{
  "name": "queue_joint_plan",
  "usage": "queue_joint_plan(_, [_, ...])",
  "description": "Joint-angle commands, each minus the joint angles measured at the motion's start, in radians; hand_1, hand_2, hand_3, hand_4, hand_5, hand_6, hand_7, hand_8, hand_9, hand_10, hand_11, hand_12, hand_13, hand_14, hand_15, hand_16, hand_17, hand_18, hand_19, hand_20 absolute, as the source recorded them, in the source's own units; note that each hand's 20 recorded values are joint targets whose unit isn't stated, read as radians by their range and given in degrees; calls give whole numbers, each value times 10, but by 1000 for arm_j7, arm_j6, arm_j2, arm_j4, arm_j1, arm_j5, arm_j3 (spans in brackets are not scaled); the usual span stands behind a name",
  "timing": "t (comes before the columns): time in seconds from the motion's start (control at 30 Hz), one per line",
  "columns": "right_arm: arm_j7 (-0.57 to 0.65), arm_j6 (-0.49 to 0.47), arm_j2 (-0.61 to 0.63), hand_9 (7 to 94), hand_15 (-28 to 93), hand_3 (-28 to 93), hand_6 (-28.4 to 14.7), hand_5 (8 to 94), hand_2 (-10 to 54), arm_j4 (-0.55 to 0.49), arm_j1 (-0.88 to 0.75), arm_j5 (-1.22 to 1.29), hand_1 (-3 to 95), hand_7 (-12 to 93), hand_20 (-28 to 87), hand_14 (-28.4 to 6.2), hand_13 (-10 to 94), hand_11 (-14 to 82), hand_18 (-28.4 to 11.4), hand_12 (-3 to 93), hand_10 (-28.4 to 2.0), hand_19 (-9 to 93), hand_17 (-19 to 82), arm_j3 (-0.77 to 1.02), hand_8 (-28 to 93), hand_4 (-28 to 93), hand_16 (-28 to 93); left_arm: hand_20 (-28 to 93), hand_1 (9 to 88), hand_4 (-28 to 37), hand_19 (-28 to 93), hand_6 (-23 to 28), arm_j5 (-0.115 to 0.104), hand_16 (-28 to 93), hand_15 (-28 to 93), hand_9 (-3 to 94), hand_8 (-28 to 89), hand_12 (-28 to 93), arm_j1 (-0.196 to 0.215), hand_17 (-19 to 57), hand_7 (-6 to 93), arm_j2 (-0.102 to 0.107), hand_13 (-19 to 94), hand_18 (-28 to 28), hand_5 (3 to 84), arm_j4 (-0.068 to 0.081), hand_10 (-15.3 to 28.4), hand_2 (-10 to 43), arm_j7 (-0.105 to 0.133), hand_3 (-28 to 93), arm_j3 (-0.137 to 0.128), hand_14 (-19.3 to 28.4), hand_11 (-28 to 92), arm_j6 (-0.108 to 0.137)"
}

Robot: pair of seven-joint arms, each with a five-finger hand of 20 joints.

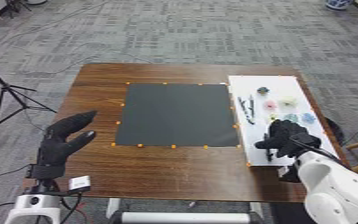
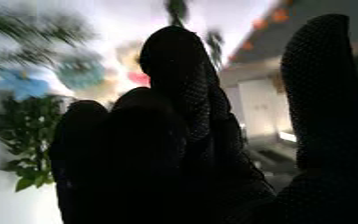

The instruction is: Arrange flowers

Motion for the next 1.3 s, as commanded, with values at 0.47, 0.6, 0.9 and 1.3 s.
queue_joint_plan(0.47, [146,-154,-48,862,584,502,-84,633,-95,69,28,28,489,394,388,-30,937,418,-56,333,-130,932,737,-82,90,-126,313,186,316,-210,130,-34,7,14,175,437,-118,108,10,35,176,-17,362,146,489,-18,121,-95,-25,659,-6,156,176,-27])
queue_joint_plan(0.6, [149,-156,-54,888,617,96,-53,658,-95,76,55,54,672,382,392,-33,937,411,-60,329,-126,932,750,-85,319,172,278,186,316,-210,130,-33,6,15,175,438,-117,108,7,35,176,-6,362,146,489,-16,122,-95,-34,658,-9,156,176,-36])
queue_joint_plan(0.9, [183,-161,-67,921,634,456,-37,708,-95,80,67,254,633,363,381,-33,937,391,-61,321,-116,932,764,-20,328,8,258,184,319,-212,125,-26,-35,16,176,438,-115,108,28,35,170,-4,361,144,493,-4,123,-95,-59,659,-27,157,176,-39])
queue_joint_plan(1.3, [123,-61,-84,930,629,493,-52,729,-83,28,124,579,631,325,366,-32,937,368,-58,322,-116,932,769,73,328,-9,250,182,320,-208,124,-16,-66,14,179,438,-109,107,23,34,163,26,361,142,492,10,123,-95,-56,657,-24,158,177,-32])
